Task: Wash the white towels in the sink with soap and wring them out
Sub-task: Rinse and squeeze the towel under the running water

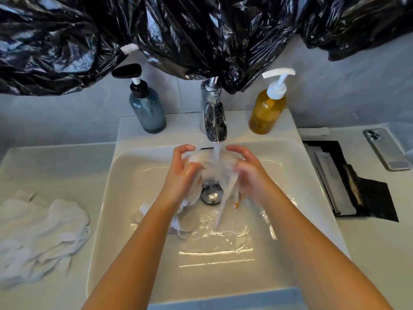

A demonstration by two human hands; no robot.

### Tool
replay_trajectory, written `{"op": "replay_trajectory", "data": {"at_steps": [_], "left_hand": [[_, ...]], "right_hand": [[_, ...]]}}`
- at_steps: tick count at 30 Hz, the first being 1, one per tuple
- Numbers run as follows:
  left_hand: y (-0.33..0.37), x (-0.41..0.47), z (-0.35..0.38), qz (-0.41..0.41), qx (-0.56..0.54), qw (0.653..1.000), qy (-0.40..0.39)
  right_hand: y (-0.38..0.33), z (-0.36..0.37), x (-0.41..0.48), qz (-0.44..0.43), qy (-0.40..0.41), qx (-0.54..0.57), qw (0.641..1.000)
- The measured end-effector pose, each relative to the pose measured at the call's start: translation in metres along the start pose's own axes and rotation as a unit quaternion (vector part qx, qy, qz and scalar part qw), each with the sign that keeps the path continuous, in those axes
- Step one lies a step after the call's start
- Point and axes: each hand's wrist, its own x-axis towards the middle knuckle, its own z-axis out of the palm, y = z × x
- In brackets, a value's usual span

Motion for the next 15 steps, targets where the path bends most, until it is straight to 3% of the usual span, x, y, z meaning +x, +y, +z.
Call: {"op": "replay_trajectory", "data": {"at_steps": [2,4,6,10,13,15], "left_hand": [[-0.013,-0.002,0.007,0.029,0.036,0.999,0.0],[-0.026,-0.002,0.022,0.064,0.095,0.993,0.037],[-0.033,-0.003,0.04,0.083,0.125,0.984,0.092],[-0.03,0.0,0.068,0.089,0.131,0.966,0.204],[-0.026,0.024,0.062,-0.008,0.152,0.954,0.256],[-0.022,0.039,0.051,-0.078,0.075,0.962,0.25]], "right_hand": [[0.004,0.007,0.0,0.05,0.043,0.168,0.984],[0.009,0.02,0.001,0.105,0.081,0.218,0.967],[0.014,0.033,0.004,0.15,0.126,0.188,0.962],[0.014,0.054,0.005,0.139,0.132,0.157,0.969],[0.013,0.056,0.007,0.1,0.125,0.048,0.986],[0.009,0.057,0.003,0.091,0.137,-0.024,0.986]]}}
